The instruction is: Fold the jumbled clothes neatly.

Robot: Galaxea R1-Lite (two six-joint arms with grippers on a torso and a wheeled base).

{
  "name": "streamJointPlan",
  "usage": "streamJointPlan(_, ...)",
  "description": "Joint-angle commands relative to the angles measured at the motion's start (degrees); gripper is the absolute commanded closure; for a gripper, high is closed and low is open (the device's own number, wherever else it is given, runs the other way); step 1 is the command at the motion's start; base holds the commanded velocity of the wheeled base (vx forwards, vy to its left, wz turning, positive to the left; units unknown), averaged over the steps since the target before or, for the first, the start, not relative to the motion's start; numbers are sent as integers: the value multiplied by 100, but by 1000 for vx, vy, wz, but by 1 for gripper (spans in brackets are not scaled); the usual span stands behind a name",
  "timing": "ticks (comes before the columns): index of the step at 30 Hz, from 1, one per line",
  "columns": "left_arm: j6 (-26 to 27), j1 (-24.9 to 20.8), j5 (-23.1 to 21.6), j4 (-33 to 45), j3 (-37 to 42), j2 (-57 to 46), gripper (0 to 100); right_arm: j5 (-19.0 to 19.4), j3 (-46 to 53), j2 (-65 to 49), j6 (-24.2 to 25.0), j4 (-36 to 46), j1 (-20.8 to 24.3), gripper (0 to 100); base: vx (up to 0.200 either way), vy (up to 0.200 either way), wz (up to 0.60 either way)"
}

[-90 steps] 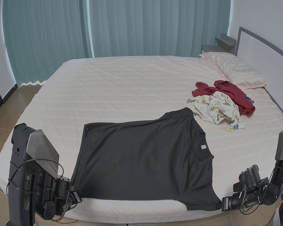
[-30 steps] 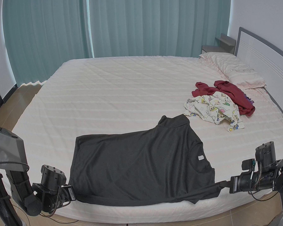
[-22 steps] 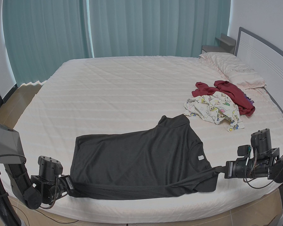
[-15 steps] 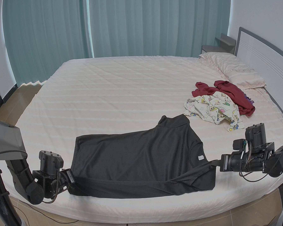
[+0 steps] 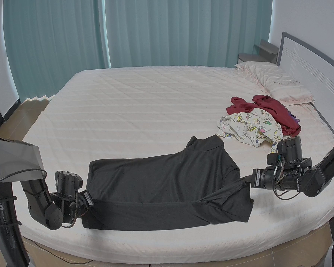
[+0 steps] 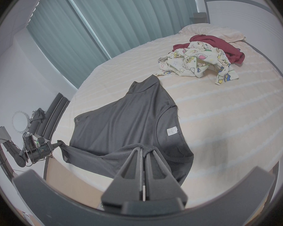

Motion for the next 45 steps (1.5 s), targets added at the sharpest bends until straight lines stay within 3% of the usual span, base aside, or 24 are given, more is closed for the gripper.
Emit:
streamJointPlan(1, -3, 68, 4, -6, -344, 475, 100, -97, -252, 424, 45, -10, -35, 100, 0, 0, 0)
streamJointPlan(9, 14, 59, 4, 266, -766, 721, 100, -106, -463, 644, 265, -10, -35, 100, 0, 0, 0)
streamJointPlan(13, 6, 68, -5, 943, -1232, 836, 100, -115, -700, 916, 511, -10, -35, 100, 0, 0, 0)
streamJointPlan(27, -21, 77, -49, 1304, -1706, 1161, 100, -168, -1131, 1795, 1241, -344, -52, 100, 0, 0, 0)
streamJointPlan(28, -21, 77, -49, 1304, -1706, 1161, 0, -168, -1122, 1874, 1241, -449, -70, 0, 0, 0, 0)
streamJointPlan(35, -38, 112, -49, 1295, -1697, 1134, 0, -308, -1113, 2059, 1302, -660, -105, 0, 0, 0, 0)
streamJointPlan(38, -47, 173, -49, 1295, -1636, 1090, 0, -396, -1148, 1998, 1627, -669, -158, 0, 0, 0, 0)
streamJointPlan(41, -56, 323, -75, 1260, -1451, 818, 0, -528, -1166, 1760, 2269, -643, -193, 0, 0, 0, 0)
streamJointPlan(45, -65, 516, -374, 1251, -1170, 361, 0, -572, -1087, 1558, 2761, -590, -166, 0, 0, 0, 0)
